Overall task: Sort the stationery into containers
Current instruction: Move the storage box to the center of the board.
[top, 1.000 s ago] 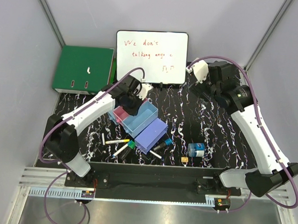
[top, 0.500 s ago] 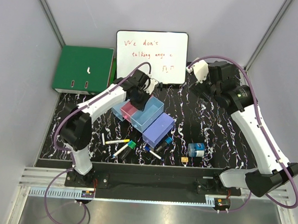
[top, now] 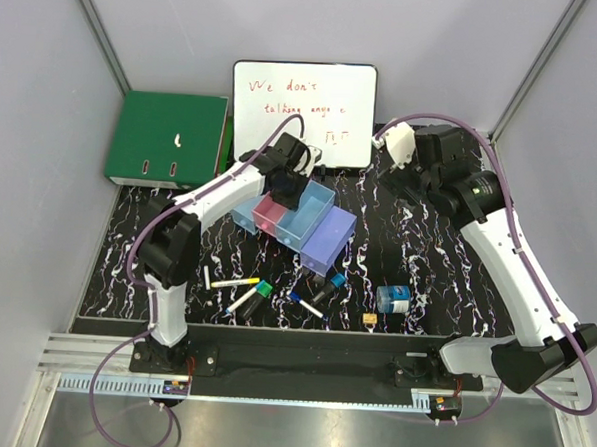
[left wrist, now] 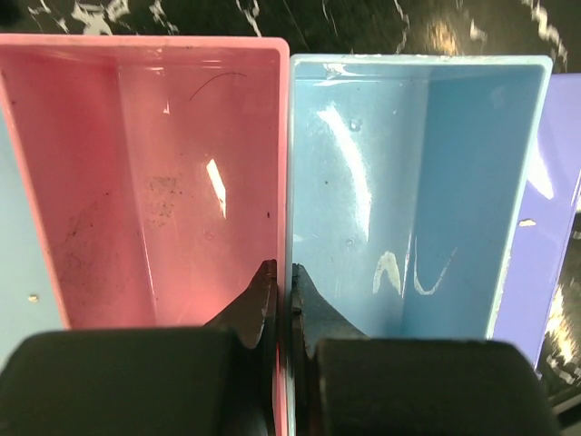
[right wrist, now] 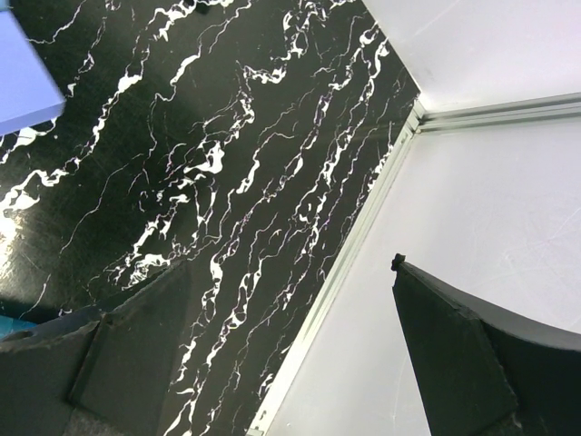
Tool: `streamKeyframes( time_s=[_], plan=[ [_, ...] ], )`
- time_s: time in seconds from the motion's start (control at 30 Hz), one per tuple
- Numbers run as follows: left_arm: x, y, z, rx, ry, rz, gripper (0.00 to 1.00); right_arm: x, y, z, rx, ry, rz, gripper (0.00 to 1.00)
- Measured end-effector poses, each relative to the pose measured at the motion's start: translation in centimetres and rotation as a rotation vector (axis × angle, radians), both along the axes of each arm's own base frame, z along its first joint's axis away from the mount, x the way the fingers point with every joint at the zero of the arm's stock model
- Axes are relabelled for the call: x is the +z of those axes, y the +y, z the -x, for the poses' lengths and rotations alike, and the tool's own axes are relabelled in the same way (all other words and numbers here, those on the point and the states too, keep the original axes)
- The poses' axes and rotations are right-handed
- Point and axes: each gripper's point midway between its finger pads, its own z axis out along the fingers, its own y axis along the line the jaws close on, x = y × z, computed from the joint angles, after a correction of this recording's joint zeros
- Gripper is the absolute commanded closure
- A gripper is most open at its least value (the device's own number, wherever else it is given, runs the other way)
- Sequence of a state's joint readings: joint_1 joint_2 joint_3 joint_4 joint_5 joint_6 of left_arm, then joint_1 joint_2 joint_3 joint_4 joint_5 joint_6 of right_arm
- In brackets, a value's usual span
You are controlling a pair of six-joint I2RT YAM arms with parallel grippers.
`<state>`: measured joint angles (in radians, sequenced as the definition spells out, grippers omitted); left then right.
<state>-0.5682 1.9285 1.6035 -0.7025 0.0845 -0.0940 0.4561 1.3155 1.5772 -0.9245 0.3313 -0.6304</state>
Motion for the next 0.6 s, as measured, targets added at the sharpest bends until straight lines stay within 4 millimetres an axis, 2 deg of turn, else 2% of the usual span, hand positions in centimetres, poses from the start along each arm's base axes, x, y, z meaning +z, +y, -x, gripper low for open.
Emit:
streamKeyframes(
  time_s=[0.27,0.6],
  plan=[
    [-0.8,-1.0,-2.8,0.093,-0.003,0.035,1.00,-1.3,0.0,0.2,0.002,0.031,0.012,0.00],
    [-2.3,-1.6,-5.2,0.163,0.016,0.070,1.00,-2.2,0.0,0.3,0.007,0.053,0.016,0.00]
  ],
)
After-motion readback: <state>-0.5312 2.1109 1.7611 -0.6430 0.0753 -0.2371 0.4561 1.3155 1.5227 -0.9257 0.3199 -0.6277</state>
